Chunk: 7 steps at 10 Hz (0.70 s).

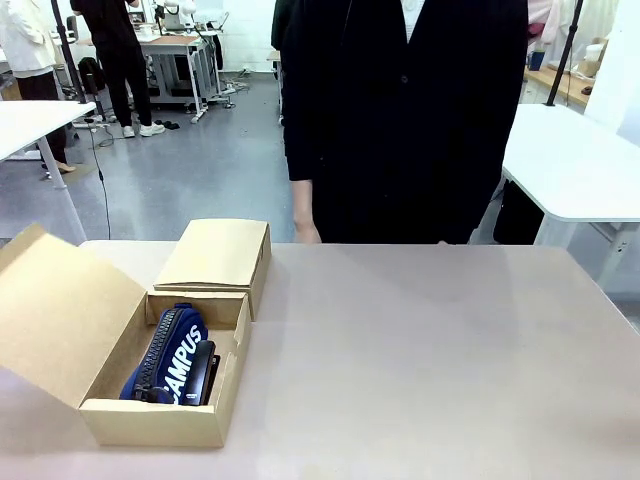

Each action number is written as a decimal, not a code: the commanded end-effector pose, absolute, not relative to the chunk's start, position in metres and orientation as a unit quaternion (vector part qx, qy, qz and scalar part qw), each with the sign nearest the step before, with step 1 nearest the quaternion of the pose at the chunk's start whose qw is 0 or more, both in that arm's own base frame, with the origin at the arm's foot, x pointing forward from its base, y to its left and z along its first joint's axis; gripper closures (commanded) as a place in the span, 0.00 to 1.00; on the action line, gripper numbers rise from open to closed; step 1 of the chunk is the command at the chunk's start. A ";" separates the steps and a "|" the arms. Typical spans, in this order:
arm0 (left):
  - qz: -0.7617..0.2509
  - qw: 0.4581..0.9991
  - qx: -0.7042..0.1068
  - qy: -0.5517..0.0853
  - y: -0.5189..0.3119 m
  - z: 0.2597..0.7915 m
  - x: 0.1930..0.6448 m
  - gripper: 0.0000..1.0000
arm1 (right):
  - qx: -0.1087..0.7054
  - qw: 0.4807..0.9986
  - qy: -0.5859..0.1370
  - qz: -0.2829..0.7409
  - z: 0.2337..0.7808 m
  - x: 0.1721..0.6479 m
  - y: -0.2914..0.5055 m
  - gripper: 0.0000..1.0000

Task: Place items inside the box.
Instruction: Close the lid of the Mailer Box closest to the robot.

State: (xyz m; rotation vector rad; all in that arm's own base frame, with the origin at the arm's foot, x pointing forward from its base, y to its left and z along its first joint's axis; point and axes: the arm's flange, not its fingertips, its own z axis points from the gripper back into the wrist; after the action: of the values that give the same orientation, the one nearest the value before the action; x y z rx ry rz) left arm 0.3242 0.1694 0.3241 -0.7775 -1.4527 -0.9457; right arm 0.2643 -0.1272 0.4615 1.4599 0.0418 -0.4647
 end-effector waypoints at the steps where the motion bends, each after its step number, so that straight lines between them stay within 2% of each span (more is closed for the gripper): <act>1: -0.411 0.561 -0.336 -0.635 0.120 0.333 0.305 0.00 | 0.669 0.716 0.009 -0.199 0.464 0.266 -0.128 0.00; 7: -0.441 0.561 -0.385 -0.585 0.064 0.332 0.281 0.00 | 0.669 0.716 0.009 -0.199 0.464 0.266 -0.128 0.00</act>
State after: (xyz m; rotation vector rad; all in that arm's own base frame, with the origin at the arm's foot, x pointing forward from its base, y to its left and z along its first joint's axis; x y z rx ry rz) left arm 0.3533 0.1117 0.3314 -0.8869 -1.3904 -1.0504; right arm 0.2642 -0.1274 0.4617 1.4600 0.0414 -0.4647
